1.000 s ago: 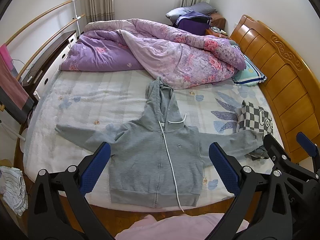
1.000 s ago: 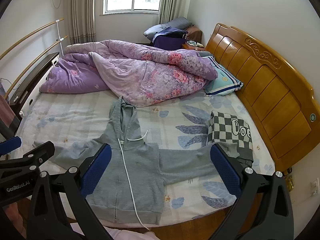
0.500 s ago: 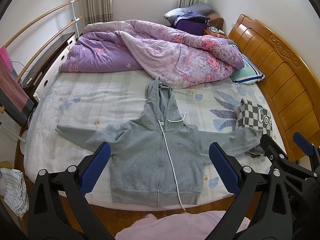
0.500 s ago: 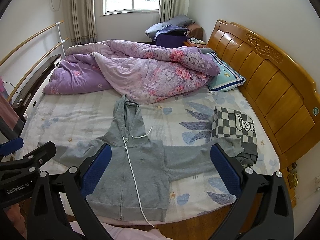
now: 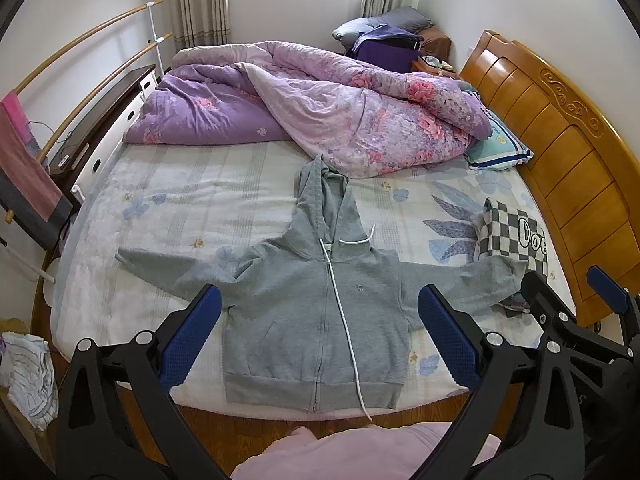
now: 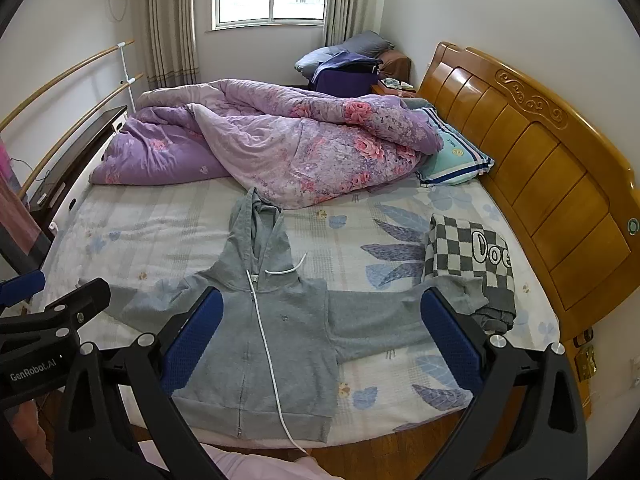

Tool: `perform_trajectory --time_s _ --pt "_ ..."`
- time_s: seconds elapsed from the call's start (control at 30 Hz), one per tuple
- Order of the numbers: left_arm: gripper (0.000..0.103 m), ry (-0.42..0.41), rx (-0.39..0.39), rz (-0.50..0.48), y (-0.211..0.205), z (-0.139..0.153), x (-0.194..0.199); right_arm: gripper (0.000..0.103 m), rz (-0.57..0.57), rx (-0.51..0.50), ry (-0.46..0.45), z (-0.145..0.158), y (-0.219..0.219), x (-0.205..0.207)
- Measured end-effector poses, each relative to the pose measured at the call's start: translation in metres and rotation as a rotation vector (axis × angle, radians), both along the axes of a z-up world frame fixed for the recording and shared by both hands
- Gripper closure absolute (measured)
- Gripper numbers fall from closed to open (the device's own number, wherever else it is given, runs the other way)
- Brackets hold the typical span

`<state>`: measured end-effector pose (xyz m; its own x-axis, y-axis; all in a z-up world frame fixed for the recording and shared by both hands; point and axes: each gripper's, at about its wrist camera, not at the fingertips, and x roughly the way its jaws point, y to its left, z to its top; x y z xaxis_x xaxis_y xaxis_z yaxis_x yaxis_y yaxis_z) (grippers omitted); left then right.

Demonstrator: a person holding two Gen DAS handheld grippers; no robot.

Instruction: Fold large clothes

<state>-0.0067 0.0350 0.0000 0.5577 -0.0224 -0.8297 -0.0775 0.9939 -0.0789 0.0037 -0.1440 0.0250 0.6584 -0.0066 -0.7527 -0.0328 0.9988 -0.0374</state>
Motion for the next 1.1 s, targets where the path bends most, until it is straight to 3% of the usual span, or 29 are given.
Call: perform_trajectory --time_s 0.47,0.63,0.87,1.0,1.1 --pt "0.005 0.034 0.033 0.032 -0.007 -0.006 -0.013 0.008 0.035 -0.005 0.029 -0.007 -0.002 0.000" --pt "0.006 0.066 0.010 0.036 -0.012 -0.008 -0.014 0.008 0.067 0.008 0.052 -0.012 -0.004 0.003" --pt "0.006 0.092 0.012 0.097 -0.013 -0.010 -0.020 0.008 0.162 0.070 0.105 -0.022 -0.005 0.011" --pt "0.006 0.091 -0.052 0.150 -0.003 -0.011 -0.028 0.008 0.238 0.126 0.126 -0.026 0.000 0.013" --pt "0.006 0.093 -0.040 0.204 0.004 -0.012 -0.036 0.008 0.297 0.168 0.126 -0.030 0.006 0.013"
